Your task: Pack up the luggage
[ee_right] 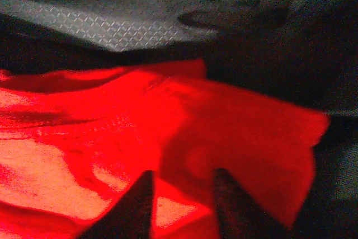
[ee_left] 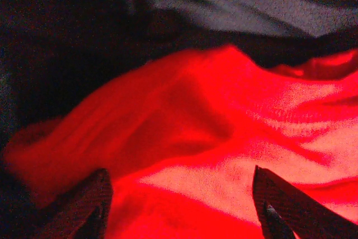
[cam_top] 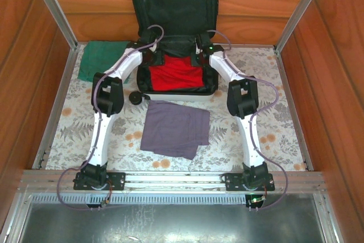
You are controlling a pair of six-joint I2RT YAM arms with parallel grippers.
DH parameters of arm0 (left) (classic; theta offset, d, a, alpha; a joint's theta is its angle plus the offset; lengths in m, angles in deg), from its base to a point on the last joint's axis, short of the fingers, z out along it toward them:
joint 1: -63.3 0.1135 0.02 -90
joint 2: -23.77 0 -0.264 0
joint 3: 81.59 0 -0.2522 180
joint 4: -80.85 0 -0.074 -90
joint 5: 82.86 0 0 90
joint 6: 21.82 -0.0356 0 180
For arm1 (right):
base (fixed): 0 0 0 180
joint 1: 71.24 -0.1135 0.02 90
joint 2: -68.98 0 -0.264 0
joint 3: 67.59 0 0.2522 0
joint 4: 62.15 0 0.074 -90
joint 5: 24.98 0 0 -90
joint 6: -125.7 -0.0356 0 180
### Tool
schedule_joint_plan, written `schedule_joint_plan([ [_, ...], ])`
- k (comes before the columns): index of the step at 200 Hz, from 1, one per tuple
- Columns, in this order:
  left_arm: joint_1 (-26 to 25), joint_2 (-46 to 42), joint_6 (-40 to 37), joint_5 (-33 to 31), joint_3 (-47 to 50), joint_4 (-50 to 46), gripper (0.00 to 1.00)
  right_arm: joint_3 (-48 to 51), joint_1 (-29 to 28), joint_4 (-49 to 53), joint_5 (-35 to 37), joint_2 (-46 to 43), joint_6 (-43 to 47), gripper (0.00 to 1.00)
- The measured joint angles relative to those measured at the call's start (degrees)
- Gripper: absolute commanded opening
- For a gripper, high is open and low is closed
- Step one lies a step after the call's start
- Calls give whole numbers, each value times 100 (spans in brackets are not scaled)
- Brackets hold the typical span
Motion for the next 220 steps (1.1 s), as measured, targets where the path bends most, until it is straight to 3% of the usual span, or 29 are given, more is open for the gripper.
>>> schedule_joint_plan([
  [5, -2, -214, -17, -79, 249, 94, 86, 0, 2, 26, 26, -31, 57, 57],
  [9, -11, -463, -33, -149, 546, 227, 98, 2, 4, 55, 37, -59, 68, 58],
  [12, -13, -634, -26, -168, 723, 275, 100, 2, 4, 87, 42, -79, 74, 59],
  [50, -33, -3167, -44, -704, 2903, 1056, 100, 640, 39, 260, 22, -1241, 87, 70],
  [100, -50, -5772, 275, -675, 5668, 1491, 100, 3067, 37, -177, -348, -4439, -162, 74],
  [152, -267, -6448, 1182, -201, 8046, 1233, 99, 6074, 9, -273, -962, -6494, -885, 74],
  [220, -487, -6363, 2037, 573, 8780, 1904, 98, 8797, -243, -586, -1731, -7576, -2197, 82],
])
